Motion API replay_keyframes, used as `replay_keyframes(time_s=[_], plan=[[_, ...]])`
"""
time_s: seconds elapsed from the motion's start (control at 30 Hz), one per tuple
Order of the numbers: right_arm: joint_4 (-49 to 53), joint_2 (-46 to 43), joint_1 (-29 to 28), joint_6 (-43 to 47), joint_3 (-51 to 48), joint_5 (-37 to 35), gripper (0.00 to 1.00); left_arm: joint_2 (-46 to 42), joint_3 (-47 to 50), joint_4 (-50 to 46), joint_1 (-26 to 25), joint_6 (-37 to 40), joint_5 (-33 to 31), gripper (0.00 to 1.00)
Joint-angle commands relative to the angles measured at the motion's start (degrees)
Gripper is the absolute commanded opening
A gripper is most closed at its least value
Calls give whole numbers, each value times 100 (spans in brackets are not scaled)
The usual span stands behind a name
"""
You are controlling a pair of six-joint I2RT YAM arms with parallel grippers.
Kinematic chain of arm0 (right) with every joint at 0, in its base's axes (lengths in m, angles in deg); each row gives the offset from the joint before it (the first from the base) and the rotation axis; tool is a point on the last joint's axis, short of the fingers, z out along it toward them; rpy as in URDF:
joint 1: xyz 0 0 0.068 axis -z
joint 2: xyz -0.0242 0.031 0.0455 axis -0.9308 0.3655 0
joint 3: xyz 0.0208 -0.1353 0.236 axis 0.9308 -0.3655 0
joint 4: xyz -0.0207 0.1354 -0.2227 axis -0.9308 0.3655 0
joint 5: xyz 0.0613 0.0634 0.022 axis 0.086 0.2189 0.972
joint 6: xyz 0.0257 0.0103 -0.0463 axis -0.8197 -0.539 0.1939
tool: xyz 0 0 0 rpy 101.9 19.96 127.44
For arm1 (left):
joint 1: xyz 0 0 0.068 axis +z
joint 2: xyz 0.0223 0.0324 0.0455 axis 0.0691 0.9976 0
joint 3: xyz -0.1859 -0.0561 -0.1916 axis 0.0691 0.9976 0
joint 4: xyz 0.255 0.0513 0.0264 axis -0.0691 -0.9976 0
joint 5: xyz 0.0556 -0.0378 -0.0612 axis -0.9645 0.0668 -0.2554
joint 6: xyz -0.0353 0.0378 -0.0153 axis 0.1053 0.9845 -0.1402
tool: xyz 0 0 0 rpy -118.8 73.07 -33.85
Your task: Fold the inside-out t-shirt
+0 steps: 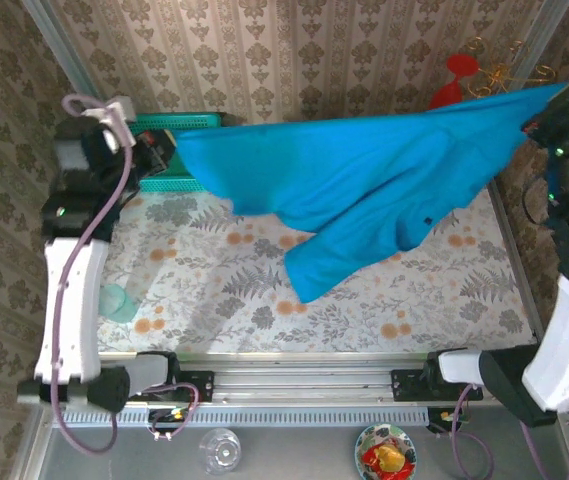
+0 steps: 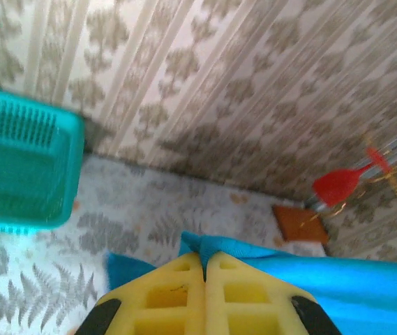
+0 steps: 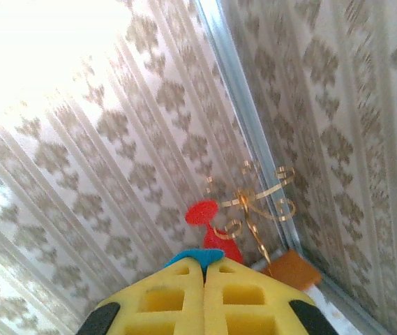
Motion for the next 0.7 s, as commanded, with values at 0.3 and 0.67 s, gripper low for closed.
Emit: replay_keyframes(time_s=[0.3, 0.67], plan=[[-794, -973, 61, 36, -855, -394, 0, -905, -813, -137, 81, 621, -47, 0], [-1109, -1335, 54, 203, -880, -436, 0, -1545, -1016, 83, 82, 733, -231, 0]])
